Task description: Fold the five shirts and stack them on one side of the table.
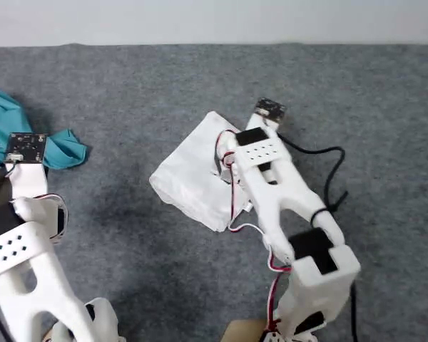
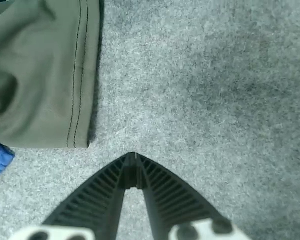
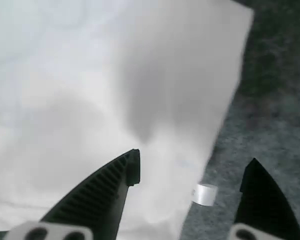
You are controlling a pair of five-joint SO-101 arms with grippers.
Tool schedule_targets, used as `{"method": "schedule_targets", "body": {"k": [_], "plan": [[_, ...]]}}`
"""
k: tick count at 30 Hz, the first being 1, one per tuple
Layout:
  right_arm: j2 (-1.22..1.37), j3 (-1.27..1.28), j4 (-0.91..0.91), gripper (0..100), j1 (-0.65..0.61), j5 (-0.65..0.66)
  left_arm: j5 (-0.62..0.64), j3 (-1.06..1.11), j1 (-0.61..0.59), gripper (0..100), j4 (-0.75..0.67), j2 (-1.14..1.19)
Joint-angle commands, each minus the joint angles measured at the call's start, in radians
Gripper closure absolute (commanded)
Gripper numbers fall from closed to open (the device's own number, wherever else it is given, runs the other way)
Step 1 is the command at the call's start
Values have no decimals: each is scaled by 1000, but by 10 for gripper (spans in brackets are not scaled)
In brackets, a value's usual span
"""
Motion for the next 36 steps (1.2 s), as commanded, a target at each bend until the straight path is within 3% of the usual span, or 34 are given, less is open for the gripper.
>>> {"method": "schedule_targets", "body": {"k": [1,15,24,33,36], "plan": [[45,-94,-5,671,-18,-12,-12,-8,-2,997,-31,-25],[358,-382,-1,680,-13,-12,-14,-7,-2,997,-38,-25],[397,-417,1,996,-10,-6,-38,-7,-2,997,-38,-23],[367,-439,130,989,59,-3,-38,-7,-3,997,-37,-23],[314,-446,182,989,101,74,-38,-10,-3,997,-37,-25]]}}
